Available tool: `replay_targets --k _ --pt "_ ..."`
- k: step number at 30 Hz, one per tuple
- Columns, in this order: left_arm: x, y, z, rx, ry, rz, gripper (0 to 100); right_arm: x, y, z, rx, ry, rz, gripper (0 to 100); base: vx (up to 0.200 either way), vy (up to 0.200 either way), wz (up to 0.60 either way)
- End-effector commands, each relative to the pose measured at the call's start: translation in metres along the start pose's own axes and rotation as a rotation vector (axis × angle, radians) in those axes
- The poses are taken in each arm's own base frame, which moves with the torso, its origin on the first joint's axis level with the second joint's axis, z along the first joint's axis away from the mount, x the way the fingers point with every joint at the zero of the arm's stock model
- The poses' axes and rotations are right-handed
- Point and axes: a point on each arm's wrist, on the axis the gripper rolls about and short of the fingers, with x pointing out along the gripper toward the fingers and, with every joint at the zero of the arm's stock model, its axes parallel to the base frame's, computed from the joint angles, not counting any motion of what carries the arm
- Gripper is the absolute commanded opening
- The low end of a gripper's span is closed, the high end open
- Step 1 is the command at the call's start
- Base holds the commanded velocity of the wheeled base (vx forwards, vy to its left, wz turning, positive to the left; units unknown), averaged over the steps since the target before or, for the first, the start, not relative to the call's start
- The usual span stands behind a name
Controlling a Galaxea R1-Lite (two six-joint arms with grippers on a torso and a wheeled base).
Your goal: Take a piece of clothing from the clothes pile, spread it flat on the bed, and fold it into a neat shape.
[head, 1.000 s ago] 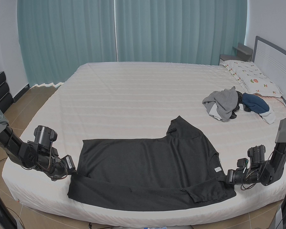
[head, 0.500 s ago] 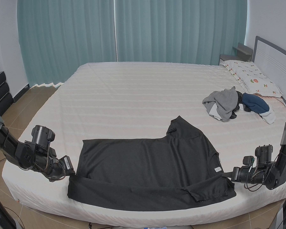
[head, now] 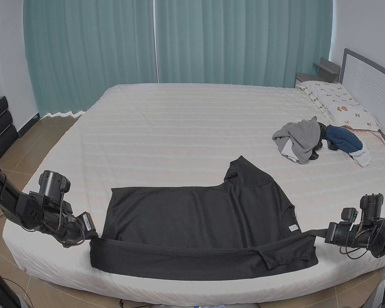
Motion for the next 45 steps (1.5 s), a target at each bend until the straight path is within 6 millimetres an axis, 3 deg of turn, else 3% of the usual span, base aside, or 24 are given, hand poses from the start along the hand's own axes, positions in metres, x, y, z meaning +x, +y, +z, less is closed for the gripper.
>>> replay_targets --k 1,23,35,36,37,45 --pt "0.001 0.000 0.000 -0.004 0.013 0.009 0 -0.001 0.003 0.003 -0.013 -0.015 0.007 0 0.000 0.000 0.00" --pt "0.050 0.001 0.024 -0.041 0.069 0.061 0 0.051 -0.008 0.012 -0.007 0.040 0.022 0 0.000 0.000 0.00" --pt "0.058 0.001 0.028 -0.045 0.074 0.067 0 0.062 -0.015 0.010 0.003 0.058 0.019 0 0.000 0.000 0.00" --pt "0.059 0.001 0.028 -0.045 0.076 0.068 100 0.062 -0.015 0.010 0.003 0.058 0.019 0 0.000 0.000 0.00" --pt "0.060 0.002 0.028 -0.049 0.078 0.070 100 0.063 -0.016 0.010 0.008 0.060 0.018 100 0.000 0.000 0.00" --pt "0.055 0.001 0.030 -0.064 0.062 0.061 100 0.055 -0.007 0.018 0.094 0.022 0.047 100 0.000 0.000 0.00"
